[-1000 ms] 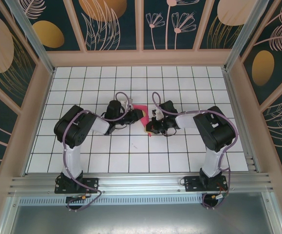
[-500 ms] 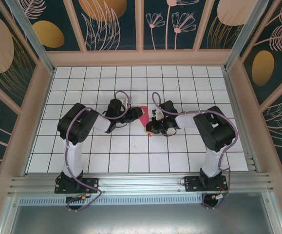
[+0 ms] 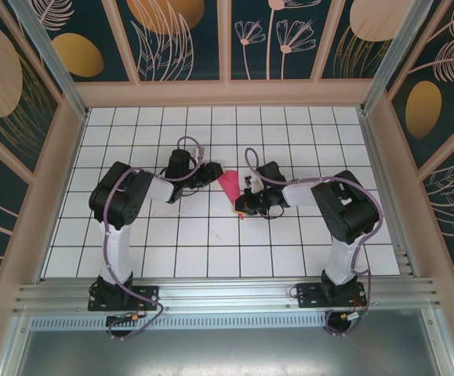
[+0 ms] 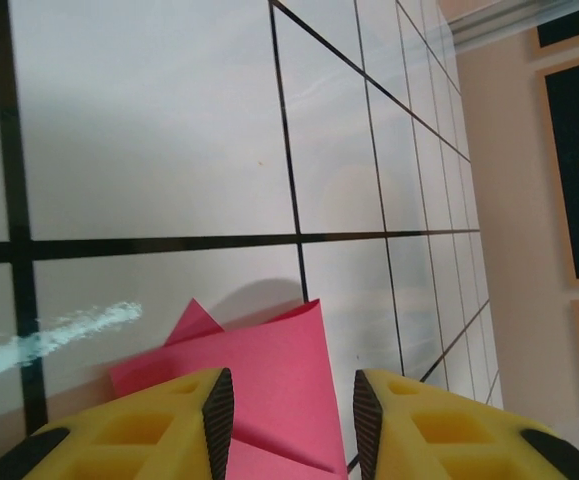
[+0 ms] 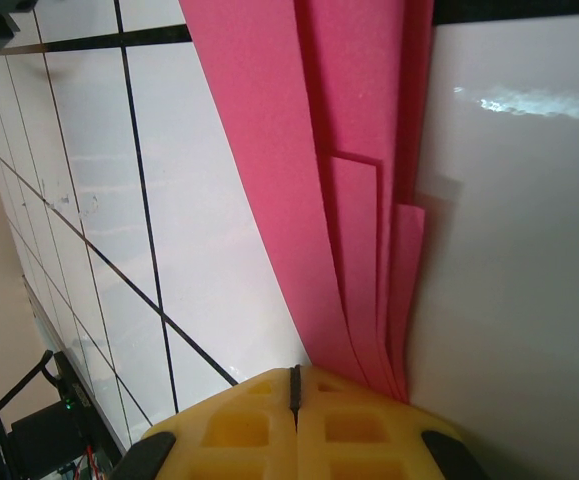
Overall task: Fold a paper plane with a square sheet of paper (pick it up from the middle)
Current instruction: Fold the wing for the fifth time at the center of the table.
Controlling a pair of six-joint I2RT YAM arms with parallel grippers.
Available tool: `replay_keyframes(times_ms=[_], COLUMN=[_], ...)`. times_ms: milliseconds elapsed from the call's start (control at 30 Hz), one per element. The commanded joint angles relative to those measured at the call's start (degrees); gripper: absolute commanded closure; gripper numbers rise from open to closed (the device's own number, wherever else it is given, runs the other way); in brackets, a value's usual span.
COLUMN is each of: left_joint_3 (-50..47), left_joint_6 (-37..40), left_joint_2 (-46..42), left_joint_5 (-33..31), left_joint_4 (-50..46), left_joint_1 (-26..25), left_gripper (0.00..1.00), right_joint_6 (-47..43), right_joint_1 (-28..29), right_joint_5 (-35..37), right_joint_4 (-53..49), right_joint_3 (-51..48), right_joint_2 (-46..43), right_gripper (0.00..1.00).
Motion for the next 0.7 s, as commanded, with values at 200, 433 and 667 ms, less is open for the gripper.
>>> replay_keyframes(times_ms=[200,433,667], left_joint_3=[1.53,-5.42,-9.75], left_joint_6=[3.88,2.09,0.6], left_joint_2=[-6.75,-16.25,-21.01], left_joint_5=[-6.29,-6.27,-7.65], left_joint_4=[-10.53,-10.62,-11.97], left_joint_1=[1.78,1.6,-1.43], left_gripper=[0.57,0.55,0.52], right_joint_6=[-1.98,-6.14,-9.41], right_joint_1=[0.28,0.28,-1.61], right_joint_5=[3.86,15.8,36.02], right_joint_4=[-10.3,-18.28,-14.01], right_joint_3=[5.27,11.74,7.3], right_joint_2=[-3.67,-16.63,-32.82], right_gripper=[0.9,0.67,0.47])
